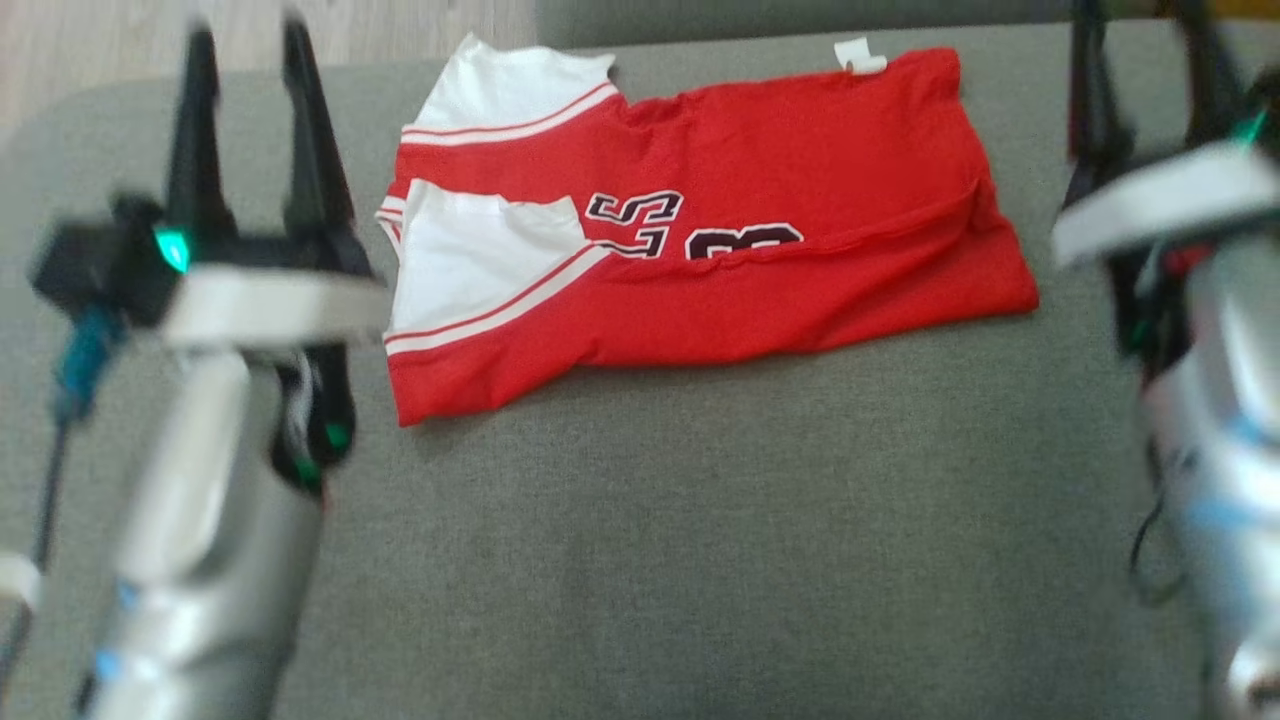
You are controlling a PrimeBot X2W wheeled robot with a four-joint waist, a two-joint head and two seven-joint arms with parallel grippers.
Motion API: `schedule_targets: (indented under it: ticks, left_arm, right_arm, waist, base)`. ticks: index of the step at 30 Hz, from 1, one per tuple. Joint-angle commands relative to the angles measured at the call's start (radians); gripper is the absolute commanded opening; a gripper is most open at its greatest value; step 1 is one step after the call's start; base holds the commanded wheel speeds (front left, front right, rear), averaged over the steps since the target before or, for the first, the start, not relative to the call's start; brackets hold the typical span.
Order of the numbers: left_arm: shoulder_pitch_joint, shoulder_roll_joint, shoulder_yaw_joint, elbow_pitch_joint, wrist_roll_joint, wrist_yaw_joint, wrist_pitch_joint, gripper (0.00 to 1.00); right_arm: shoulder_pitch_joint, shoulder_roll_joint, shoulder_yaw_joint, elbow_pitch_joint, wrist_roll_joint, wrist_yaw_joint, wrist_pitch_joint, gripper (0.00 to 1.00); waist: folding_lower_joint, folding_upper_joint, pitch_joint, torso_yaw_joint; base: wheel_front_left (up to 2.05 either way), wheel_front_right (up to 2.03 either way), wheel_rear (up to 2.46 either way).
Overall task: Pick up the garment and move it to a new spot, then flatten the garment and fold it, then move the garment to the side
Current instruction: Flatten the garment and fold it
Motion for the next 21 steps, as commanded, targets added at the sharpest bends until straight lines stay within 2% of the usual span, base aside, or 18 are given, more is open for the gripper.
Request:
schedule_targets:
  ticks: [1, 5, 10, 14, 17, 21]
  left_arm:
    - [0.024, 0.007, 0.062, -0.064, 0.028, 0.004, -0.004, 1.0]
    - [0.167, -0.047, 0.104, -0.12, 0.093, -0.008, -0.004, 1.0]
    - [0.313, -0.116, 0.168, -0.146, 0.143, -0.035, -0.004, 1.0]
    - [0.412, -0.154, 0.217, -0.147, 0.177, -0.053, -0.004, 1.0]
    - [0.464, -0.172, 0.243, -0.14, 0.191, -0.071, -0.004, 1.0]
    - [0.456, -0.176, 0.255, -0.124, 0.19, -0.085, -0.004, 1.0]
  right_arm:
    - [0.075, 0.037, -0.029, -0.071, -0.035, 0.002, -0.009, 1.0]
    - [0.242, 0.125, -0.12, -0.19, -0.114, 0.002, -0.009, 1.0]
    - [0.417, 0.196, -0.198, -0.303, -0.2, 0.002, -0.009, 1.0]
    - [0.529, 0.215, -0.215, -0.373, -0.232, 0.002, -0.009, 1.0]
    - [0.599, 0.217, -0.204, -0.422, -0.178, 0.002, -0.009, 1.0]
    - [0.615, 0.218, -0.2, -0.45, -0.151, 0.002, -0.009, 1.0]
  waist:
    - [0.0002, 0.0, -0.026, -0.001]
    - [0.0002, 0.0, -0.054, -0.003]
    - [0.0002, 0.0, -0.077, -0.011]
    - [0.0002, 0.0, -0.081, -0.023]
    - [0.0002, 0.0, -0.074, -0.029]
    - [0.0002, 0.0, -0.061, -0.036]
  base:
    - [0.0, 0.0, 0.0]
    - [0.0, 0.0, 0.0]
    - [0.0, 0.0, 0.0]
    - [0.0, 0.0, 0.0]
    - [0.0, 0.0, 0.0]
    - [0.0, 0.0, 0.0]
